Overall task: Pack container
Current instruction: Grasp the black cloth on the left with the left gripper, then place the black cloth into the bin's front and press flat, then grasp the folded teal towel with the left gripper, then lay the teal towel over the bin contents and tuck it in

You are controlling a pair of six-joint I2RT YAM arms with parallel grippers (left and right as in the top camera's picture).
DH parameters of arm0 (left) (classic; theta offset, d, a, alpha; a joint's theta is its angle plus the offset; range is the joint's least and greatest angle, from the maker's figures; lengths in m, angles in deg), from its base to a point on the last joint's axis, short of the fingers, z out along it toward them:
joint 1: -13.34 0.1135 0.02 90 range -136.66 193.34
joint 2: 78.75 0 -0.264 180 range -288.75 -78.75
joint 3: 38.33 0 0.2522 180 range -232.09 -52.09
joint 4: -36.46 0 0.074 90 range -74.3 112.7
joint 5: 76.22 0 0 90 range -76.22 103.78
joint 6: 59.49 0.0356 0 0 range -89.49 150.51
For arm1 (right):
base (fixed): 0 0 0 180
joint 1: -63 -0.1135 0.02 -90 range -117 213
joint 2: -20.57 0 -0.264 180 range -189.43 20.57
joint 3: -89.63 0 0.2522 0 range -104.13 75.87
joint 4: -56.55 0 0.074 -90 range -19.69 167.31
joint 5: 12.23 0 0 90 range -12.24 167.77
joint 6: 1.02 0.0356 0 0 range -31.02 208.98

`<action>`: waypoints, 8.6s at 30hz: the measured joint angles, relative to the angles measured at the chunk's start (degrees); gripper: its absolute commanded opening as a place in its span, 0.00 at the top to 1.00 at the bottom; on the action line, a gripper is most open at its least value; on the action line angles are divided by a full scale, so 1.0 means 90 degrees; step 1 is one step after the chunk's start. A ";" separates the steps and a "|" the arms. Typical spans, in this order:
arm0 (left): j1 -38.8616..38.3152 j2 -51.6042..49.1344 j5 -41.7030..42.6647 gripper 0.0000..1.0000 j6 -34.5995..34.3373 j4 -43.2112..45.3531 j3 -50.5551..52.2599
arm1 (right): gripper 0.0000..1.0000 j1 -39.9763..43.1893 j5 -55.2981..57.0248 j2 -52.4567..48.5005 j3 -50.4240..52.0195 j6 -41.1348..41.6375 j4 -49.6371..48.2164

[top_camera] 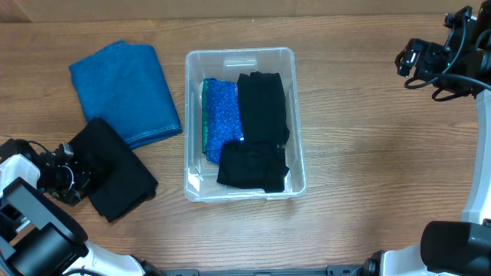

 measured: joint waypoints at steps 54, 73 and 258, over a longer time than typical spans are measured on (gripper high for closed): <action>-0.7728 0.0554 -0.1059 0.96 0.4981 -0.1603 -0.2832 | 0.00 0.0000 0.0032 -0.0454 0.0015 0.0000 -0.0019; -0.8213 0.0554 -0.0806 0.00 0.5948 -0.2123 -0.2482 | 0.00 0.0000 0.0131 -0.0454 0.0017 0.0002 -0.0017; -0.7380 0.0233 -0.2582 0.43 -0.1812 -0.1149 -0.3172 | 0.00 0.0000 0.0129 -0.0454 0.0017 -0.0002 0.0333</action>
